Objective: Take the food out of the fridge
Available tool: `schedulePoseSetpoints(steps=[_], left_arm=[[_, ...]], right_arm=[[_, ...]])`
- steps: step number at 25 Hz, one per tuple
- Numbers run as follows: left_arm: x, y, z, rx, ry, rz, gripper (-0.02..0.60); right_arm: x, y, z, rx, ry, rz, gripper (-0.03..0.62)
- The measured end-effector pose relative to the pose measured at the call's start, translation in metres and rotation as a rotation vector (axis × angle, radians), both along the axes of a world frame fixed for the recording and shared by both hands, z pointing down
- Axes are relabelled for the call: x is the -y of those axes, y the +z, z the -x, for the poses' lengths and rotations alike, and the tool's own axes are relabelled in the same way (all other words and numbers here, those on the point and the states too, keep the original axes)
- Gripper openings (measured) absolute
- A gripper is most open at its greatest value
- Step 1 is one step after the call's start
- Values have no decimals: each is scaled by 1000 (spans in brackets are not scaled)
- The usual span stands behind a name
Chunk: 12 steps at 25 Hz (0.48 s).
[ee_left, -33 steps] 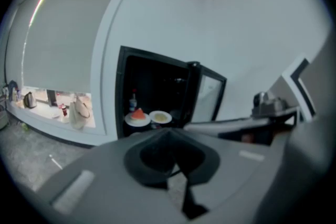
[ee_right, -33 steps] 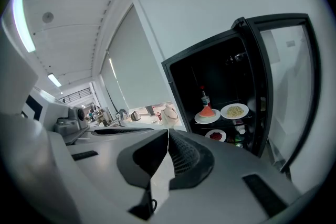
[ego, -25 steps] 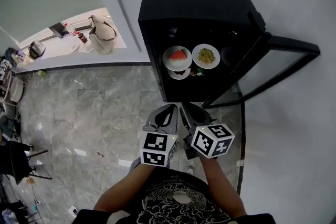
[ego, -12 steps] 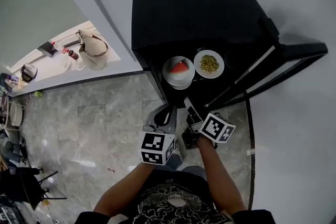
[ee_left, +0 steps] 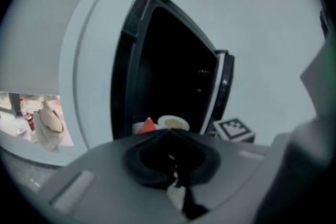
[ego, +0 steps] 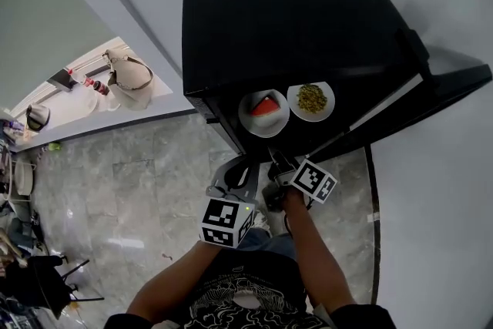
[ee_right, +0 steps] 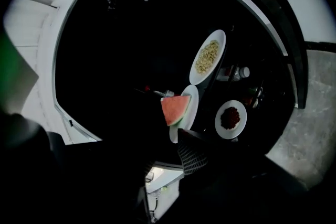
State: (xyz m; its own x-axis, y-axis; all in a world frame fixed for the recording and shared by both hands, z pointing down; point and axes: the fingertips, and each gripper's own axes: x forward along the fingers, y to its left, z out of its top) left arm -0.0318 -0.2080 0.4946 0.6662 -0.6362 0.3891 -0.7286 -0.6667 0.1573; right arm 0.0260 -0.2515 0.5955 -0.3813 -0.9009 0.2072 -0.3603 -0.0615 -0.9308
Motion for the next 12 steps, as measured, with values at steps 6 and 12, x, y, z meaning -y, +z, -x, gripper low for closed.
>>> schedulePoseSetpoints(steps=[6,12], left_arm=[[8,11,4,22,23,13,2],[17,16,4,23,37,19,1]], right_arm=[[20,35,7,119,25,69,115],[34,40,4,231,69,72,111]])
